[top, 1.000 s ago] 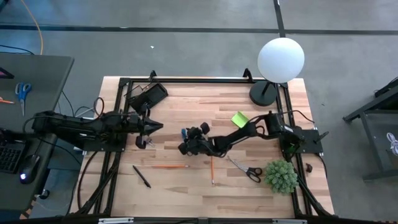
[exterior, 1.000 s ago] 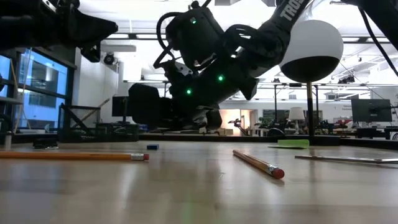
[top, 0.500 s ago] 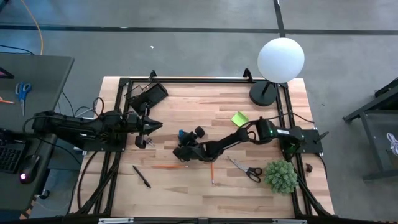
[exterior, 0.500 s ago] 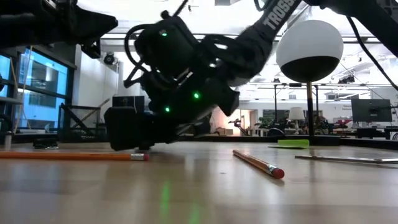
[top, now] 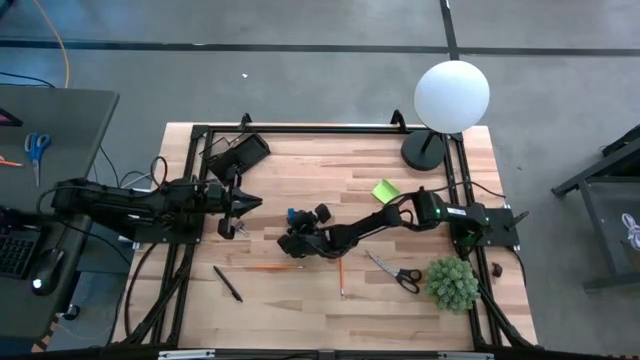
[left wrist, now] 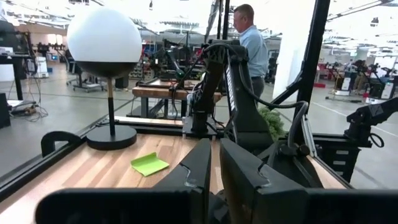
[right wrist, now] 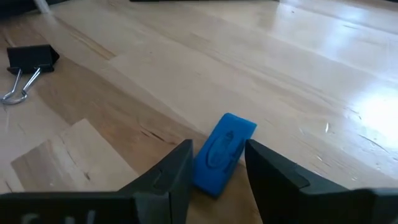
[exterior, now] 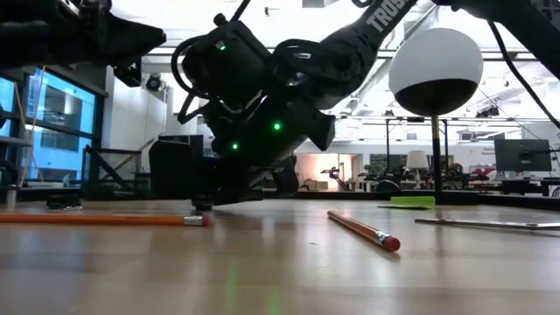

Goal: Pick and place office supplies into organizer
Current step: Put the blue eraser into the bottom left section of the desk organizer

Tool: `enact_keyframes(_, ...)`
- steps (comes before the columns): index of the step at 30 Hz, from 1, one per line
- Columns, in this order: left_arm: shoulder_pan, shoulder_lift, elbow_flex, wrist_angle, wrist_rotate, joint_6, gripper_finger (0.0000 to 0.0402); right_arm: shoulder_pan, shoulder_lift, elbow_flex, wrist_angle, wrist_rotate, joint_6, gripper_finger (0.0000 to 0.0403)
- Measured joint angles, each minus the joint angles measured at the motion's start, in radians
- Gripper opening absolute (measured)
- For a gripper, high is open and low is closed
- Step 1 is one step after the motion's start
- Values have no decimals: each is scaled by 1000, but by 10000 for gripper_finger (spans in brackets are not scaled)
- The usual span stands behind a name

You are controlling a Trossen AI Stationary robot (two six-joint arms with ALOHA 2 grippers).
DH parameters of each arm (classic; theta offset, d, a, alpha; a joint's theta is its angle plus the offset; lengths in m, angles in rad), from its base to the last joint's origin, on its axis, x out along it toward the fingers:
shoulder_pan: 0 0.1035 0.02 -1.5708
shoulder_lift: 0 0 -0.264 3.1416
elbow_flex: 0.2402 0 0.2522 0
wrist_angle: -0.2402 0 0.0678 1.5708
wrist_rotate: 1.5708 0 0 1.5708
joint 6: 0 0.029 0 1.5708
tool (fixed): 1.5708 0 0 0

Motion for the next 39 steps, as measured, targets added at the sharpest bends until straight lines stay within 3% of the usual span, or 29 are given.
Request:
enact_keyframes(9,0,0,0,-14,0,-1,24,0,0,0,-28,-14,-8,128)
enact_keyframes(21,0,0,0,-15,0,0,24,2,0,-2,-27,-38,-84,23)
enact_keyframes(39,0,0,0,-24,-3,0,23,26,-50,-8,-44,-22,-198,18)
